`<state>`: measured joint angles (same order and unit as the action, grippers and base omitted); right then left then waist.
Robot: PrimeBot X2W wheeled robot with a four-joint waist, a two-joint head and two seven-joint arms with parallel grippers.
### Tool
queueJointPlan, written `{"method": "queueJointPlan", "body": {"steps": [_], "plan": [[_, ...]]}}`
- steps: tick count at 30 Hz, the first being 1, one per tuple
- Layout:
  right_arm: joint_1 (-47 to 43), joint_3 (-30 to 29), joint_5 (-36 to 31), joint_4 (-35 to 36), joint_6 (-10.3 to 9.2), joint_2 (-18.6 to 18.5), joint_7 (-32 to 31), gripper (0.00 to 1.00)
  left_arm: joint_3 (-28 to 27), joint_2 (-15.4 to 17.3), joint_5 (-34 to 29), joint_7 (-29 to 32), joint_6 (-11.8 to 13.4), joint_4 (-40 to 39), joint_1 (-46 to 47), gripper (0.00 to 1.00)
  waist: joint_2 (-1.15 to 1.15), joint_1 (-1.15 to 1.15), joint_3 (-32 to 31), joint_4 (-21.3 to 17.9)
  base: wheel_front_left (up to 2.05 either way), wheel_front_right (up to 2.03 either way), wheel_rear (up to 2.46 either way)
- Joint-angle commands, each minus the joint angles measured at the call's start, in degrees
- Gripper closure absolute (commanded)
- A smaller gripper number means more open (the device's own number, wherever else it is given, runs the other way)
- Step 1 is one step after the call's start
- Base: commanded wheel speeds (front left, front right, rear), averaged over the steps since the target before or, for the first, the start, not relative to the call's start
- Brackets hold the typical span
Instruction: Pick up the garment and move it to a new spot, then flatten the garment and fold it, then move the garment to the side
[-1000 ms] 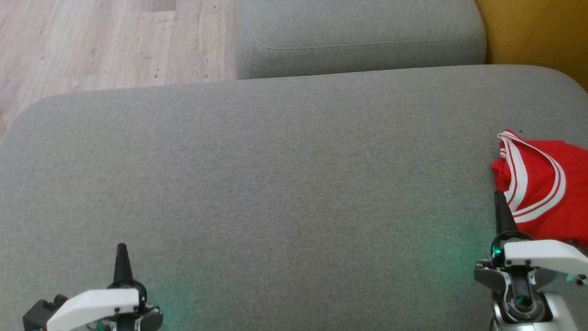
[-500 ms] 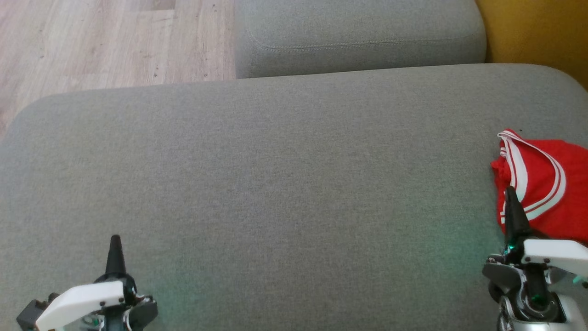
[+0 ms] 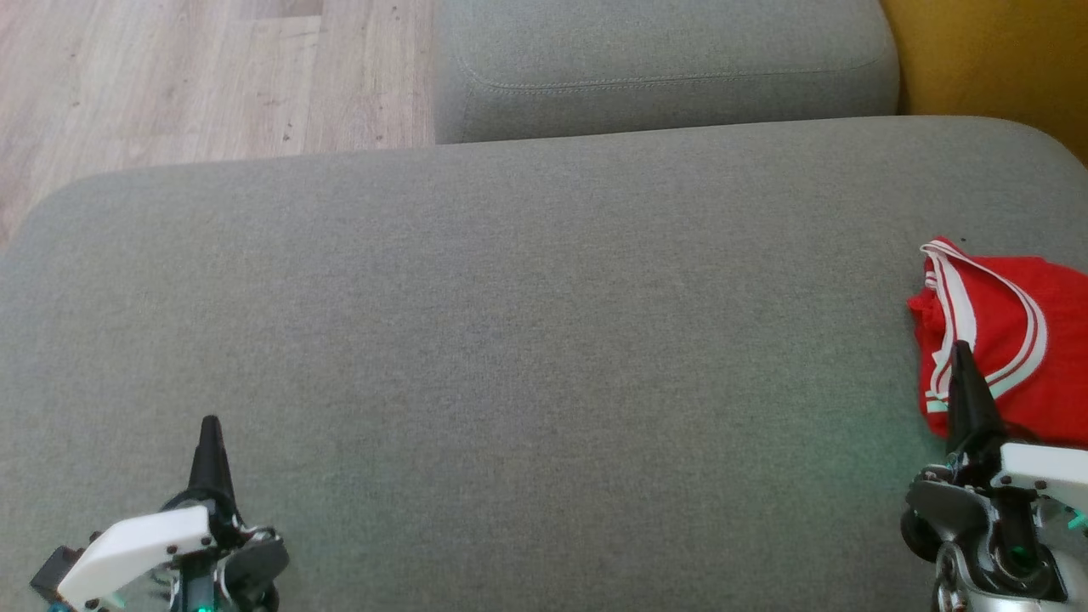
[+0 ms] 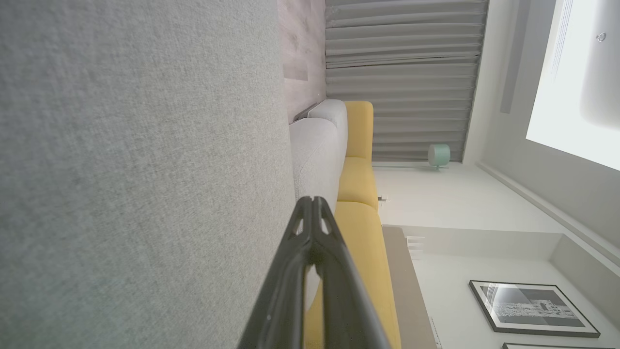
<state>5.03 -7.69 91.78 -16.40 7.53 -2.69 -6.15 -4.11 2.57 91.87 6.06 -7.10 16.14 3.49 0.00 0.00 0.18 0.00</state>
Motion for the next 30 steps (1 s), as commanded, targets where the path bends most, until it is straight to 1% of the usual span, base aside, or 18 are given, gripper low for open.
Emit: {"method": "queueJointPlan", "body": {"steps": [1, 30], "plan": [[1.16, 1.16, 0.39, 2.37, -0.04, -0.19, -0.34, 1.0, -2.39, 0.31, 0.31, 0.42, -0.38, -2.08, 2.71, 1.0, 0.0, 0.0, 0.0, 0.0, 0.0, 0.0, 0.0], [1.16, 1.17, 0.39, 2.37, -0.04, -0.19, -0.34, 1.0, -2.39, 0.31, 0.31, 0.41, -0.38, -2.09, 2.71, 1.0, 0.0, 0.0, 0.0, 0.0, 0.0, 0.0, 0.0]]}}
